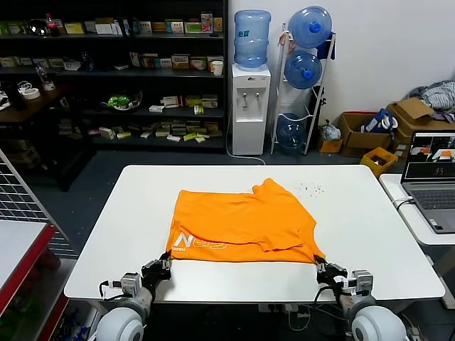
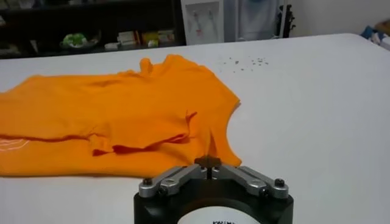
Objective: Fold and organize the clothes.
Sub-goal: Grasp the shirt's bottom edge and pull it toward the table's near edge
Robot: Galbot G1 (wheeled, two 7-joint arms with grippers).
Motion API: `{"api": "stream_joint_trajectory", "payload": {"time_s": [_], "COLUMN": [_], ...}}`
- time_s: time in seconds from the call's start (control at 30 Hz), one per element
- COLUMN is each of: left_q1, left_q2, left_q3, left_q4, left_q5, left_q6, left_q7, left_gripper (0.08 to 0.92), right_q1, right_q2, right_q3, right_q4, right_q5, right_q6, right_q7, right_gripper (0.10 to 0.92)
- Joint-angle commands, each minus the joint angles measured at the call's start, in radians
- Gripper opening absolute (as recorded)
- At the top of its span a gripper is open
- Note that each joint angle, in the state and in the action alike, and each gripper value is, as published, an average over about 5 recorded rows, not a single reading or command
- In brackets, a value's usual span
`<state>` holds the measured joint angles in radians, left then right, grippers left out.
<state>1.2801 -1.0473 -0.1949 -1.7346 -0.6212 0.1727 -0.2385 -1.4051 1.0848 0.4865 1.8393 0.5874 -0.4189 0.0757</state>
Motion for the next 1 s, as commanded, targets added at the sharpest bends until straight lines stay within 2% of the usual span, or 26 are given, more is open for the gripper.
{"api": "stream_joint_trajectory", "payload": {"time_s": [0.03,0.33,0.6,0.77,0.9,1.0], "left_q1": [0.009,0.149,0.340,0.404,0.401,0.382], "left_q2": [0.007,0.074,0.086,0.080,0.069,0.071], "left_q3": [-0.005,-0.074,-0.108,-0.115,-0.113,-0.112], "left_q4": [-0.044,-0.235,-0.314,-0.324,-0.325,-0.333], "left_q5": [0.001,-0.069,-0.060,-0.040,-0.035,-0.038], "left_q6": [-0.003,0.001,-0.002,-0.013,-0.009,-0.001], "left_q7": [-0.014,-0.055,-0.085,-0.079,-0.069,-0.071], "left_gripper": [0.092,0.092,0.092,0.092,0.133,0.218], "right_q1": [-0.018,-0.256,-0.396,-0.432,-0.420,-0.400], "right_q2": [-0.004,-0.055,-0.038,-0.026,-0.019,-0.026], "right_q3": [0.011,0.148,0.222,0.236,0.227,0.225], "right_q4": [0.029,0.231,0.257,0.261,0.260,0.269], "right_q5": [0.021,0.100,0.107,0.091,0.047,0.021], "right_q6": [0.010,0.002,-0.019,-0.028,-0.025,-0.014], "right_q7": [0.013,0.036,0.046,0.045,0.014,-0.007], "right_gripper": [0.124,0.124,0.124,0.127,0.198,0.285]}}
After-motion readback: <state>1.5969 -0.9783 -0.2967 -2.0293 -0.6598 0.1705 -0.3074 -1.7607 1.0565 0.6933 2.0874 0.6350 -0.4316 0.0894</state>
